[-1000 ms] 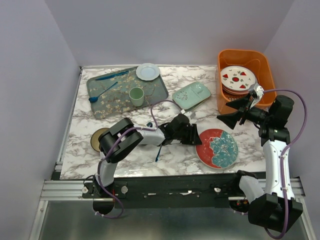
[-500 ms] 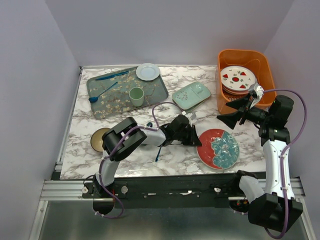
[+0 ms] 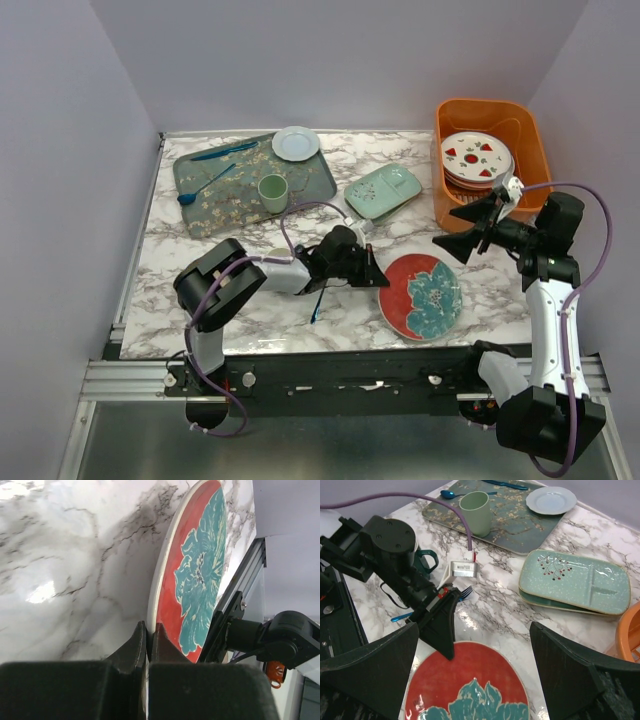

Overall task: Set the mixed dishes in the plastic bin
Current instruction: Pick up the plate at the center of the board.

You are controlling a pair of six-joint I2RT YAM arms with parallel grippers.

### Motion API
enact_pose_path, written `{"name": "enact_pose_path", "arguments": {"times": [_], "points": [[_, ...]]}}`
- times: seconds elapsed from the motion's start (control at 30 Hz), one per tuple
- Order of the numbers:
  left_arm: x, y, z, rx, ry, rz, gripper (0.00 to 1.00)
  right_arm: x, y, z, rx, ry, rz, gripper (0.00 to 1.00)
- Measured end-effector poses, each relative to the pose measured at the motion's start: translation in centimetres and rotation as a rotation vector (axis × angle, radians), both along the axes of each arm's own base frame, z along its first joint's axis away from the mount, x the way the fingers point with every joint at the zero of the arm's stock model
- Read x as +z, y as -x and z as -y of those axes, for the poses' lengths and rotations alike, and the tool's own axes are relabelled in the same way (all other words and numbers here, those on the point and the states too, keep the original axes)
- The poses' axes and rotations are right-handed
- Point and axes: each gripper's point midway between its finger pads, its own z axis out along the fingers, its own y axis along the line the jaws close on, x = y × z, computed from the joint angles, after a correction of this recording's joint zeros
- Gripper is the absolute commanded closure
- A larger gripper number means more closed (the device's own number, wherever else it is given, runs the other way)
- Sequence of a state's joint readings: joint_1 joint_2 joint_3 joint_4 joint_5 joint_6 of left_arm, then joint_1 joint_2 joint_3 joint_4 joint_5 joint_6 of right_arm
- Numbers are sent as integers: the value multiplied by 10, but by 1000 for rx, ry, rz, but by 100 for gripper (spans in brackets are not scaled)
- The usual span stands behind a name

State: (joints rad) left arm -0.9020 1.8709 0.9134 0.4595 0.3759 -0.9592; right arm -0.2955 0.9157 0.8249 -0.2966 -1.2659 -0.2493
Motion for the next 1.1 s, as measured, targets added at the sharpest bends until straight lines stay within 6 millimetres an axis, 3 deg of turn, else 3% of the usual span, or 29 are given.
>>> {"name": "enact_pose_path", "arguments": {"times": [0.23,0.63,0.9,1.1], "points": [[18,-10,-33,81,17,-11,100,-17,14,-9,80,93,41,0],[67,-32,-61,232,163,-70,100,-59,53,-34,343,459,261,0],[70,-38,-72,318,160,-186,100,-76,79,-43,493,661,471,0],[68,-37,-79,369,115,-254,100,-110,82,-36,559,798,474,2]]}}
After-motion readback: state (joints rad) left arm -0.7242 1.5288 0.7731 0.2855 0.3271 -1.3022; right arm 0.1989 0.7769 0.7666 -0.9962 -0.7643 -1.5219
